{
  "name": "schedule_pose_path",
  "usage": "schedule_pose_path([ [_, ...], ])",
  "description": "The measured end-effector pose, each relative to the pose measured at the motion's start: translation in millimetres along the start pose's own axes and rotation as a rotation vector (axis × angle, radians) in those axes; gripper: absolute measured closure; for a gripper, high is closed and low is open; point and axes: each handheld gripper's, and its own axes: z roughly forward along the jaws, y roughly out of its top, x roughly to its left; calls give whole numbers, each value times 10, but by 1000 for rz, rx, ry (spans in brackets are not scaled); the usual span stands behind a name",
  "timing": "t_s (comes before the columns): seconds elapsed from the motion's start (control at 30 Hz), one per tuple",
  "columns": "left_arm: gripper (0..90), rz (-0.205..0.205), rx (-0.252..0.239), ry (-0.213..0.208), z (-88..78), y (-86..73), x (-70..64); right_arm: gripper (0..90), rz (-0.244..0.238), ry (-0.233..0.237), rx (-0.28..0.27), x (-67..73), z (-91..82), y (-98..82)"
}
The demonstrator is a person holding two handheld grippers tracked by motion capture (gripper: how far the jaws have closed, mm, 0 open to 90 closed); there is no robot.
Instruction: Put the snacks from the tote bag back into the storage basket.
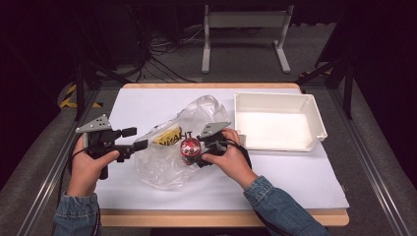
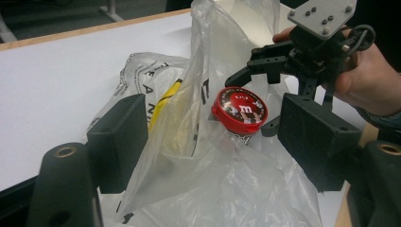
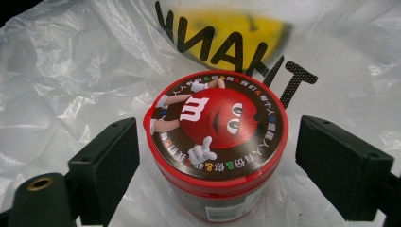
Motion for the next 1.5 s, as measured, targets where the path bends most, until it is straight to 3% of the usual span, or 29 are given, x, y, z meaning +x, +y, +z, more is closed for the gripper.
schedule_pose_path([
  [0.53,261,-8,8,-2,22,-16,24,165,-24,-15,48,-14,194,-67],
  [0.67,261,-11,12,-4,26,-18,23,236,-27,2,65,-14,181,-61],
  [1.27,260,-13,14,-7,33,-24,35,250,-15,3,66,-11,107,0],
  [1.5,260,-17,14,-9,31,-24,32,250,-59,0,64,30,12,108],
])
